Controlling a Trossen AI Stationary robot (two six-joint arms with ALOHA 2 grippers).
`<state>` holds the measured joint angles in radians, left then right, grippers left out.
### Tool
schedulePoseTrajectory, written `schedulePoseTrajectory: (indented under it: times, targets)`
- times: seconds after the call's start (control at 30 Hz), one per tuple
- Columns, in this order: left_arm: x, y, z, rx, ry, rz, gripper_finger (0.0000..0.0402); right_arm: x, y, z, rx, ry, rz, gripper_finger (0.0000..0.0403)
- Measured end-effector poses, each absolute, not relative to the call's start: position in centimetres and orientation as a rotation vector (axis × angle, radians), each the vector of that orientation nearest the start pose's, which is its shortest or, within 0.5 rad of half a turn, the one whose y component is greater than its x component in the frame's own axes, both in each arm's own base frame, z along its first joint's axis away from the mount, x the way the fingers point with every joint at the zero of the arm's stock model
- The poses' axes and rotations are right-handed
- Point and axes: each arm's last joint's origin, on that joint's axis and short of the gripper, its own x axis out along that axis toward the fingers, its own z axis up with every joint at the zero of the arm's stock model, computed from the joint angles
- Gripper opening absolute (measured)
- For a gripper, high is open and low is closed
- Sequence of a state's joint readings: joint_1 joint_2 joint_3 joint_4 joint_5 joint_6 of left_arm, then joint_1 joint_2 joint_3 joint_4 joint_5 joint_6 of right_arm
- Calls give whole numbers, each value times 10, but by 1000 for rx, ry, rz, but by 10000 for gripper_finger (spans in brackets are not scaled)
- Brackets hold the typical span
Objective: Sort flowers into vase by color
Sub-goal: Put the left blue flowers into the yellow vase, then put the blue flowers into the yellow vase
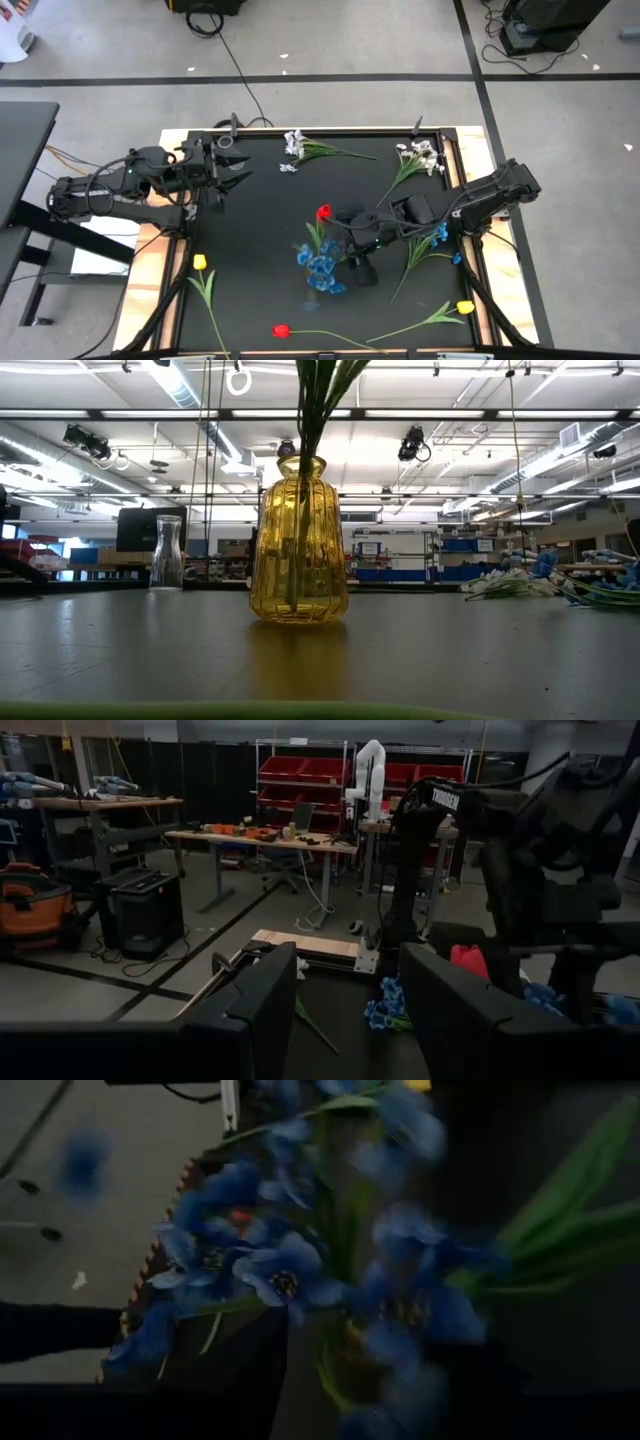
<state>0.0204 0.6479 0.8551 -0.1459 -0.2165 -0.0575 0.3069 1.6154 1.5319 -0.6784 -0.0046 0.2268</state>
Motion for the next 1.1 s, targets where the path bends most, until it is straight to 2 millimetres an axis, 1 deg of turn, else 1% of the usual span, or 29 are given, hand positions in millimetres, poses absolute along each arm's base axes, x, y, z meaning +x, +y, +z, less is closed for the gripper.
schedulePoseTrajectory:
  times: [0.17, 0.23, 0.3, 0.37, 0.53, 0.73, 0.9, 1.0, 1.1]
  targets:
    - [133, 9, 378, -63, -68, 235, 183, 326, 103, 346, 118, 879, 160, 225]
    - [133, 9, 378, -63, -68, 235, 183, 322, 101, 351, 175, 920, 101, 225]
    - [133, 9, 378, -63, -68, 235, 183, 318, 97, 358, 268, 960, 41, 224]
    - [133, 9, 378, -63, -68, 235, 183, 313, 94, 365, 315, 988, 13, 223]
    - [133, 9, 378, -63, -68, 235, 183, 298, 89, 375, 327, 1056, -46, 218]
    - [133, 9, 378, -63, -68, 235, 183, 285, 83, 370, 343, 1171, -123, 215]
    - [133, 9, 378, -63, -68, 235, 183, 271, 78, 366, 382, 1261, -340, 215]
    - [133, 9, 378, -63, -68, 235, 183, 265, 79, 359, 450, 1281, -434, 215]
    - [133, 9, 378, -63, -68, 235, 183, 259, 85, 348, 543, 1299, -470, 215]
